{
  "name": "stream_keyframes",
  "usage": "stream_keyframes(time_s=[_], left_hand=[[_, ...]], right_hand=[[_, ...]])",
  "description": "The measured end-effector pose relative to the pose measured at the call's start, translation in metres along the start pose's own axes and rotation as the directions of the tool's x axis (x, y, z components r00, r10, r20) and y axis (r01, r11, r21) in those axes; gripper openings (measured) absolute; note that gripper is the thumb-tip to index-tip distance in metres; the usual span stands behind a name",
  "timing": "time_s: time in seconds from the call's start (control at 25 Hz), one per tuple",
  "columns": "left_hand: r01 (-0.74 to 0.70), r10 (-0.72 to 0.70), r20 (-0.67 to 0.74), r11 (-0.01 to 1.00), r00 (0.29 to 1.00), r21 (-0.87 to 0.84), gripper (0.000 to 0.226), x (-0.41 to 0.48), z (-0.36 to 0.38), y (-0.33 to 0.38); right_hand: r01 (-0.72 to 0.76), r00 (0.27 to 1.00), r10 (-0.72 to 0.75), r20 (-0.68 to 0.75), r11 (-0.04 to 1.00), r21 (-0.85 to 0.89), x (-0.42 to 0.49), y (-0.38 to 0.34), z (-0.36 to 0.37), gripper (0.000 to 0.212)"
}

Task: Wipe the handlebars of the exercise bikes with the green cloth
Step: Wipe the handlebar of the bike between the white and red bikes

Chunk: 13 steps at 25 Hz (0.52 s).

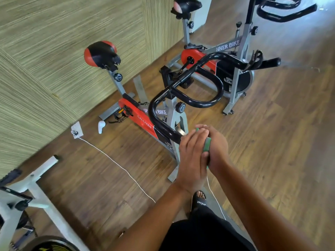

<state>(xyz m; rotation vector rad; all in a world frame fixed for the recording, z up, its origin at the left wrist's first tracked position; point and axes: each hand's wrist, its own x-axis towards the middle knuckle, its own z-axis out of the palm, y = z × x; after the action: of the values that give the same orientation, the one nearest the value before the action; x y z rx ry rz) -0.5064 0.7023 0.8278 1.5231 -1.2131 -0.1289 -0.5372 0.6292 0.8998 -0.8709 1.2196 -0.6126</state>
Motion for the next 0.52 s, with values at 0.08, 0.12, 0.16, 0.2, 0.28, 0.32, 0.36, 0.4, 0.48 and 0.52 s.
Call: stream_keyframes(time_s=[0.08,0.12,0.16,0.2,0.28,0.32,0.36,0.4,0.48,0.52], left_hand=[[-0.046,0.046,0.014,0.999,0.999,0.025,0.049,0.007,-0.011,-0.028],[-0.038,0.038,0.006,0.999,0.999,0.034,0.050,0.009,-0.014,-0.037],[-0.012,0.012,-0.006,1.000,1.000,0.029,0.050,0.008,-0.013,-0.040],[0.021,-0.021,-0.018,1.000,1.000,0.014,0.050,0.006,-0.011,-0.035],[0.043,-0.043,-0.027,0.999,0.999,-0.005,0.047,0.001,-0.002,-0.018],[0.017,-0.017,-0.014,1.000,1.000,-0.005,0.046,-0.001,-0.001,-0.015],[-0.015,0.015,0.012,1.000,1.000,-0.003,0.045,0.000,-0.003,-0.018],[-0.034,0.033,0.043,0.999,0.999,0.006,0.046,0.004,-0.008,-0.028],[-0.025,0.020,0.071,0.997,0.997,0.069,0.048,0.010,-0.021,-0.056],[-0.011,0.003,0.072,0.993,0.997,0.118,0.047,0.012,-0.027,-0.069]], right_hand=[[0.002,1.000,-0.001,0.005,0.998,-0.060,0.003,0.001,0.001,0.027],[0.009,1.000,-0.008,0.009,0.996,-0.093,0.006,0.001,0.002,0.026],[0.011,1.000,-0.009,0.010,0.993,-0.114,0.007,0.002,0.002,0.026],[0.015,1.000,-0.014,0.008,0.992,-0.124,0.008,0.004,0.001,0.026],[0.032,0.999,-0.033,-0.008,0.990,-0.137,0.008,0.006,-0.001,0.026],[0.040,0.999,-0.044,-0.024,0.988,-0.149,0.008,0.005,-0.001,0.025],[0.049,0.998,-0.056,-0.036,0.984,-0.173,0.009,0.005,0.000,0.025],[0.056,0.997,-0.065,-0.042,0.979,-0.196,0.010,0.005,0.001,0.024],[0.060,0.996,-0.075,-0.045,0.961,-0.269,0.013,0.003,0.002,0.021],[0.058,0.997,-0.074,-0.038,0.948,-0.312,0.013,0.002,0.002,0.020]])
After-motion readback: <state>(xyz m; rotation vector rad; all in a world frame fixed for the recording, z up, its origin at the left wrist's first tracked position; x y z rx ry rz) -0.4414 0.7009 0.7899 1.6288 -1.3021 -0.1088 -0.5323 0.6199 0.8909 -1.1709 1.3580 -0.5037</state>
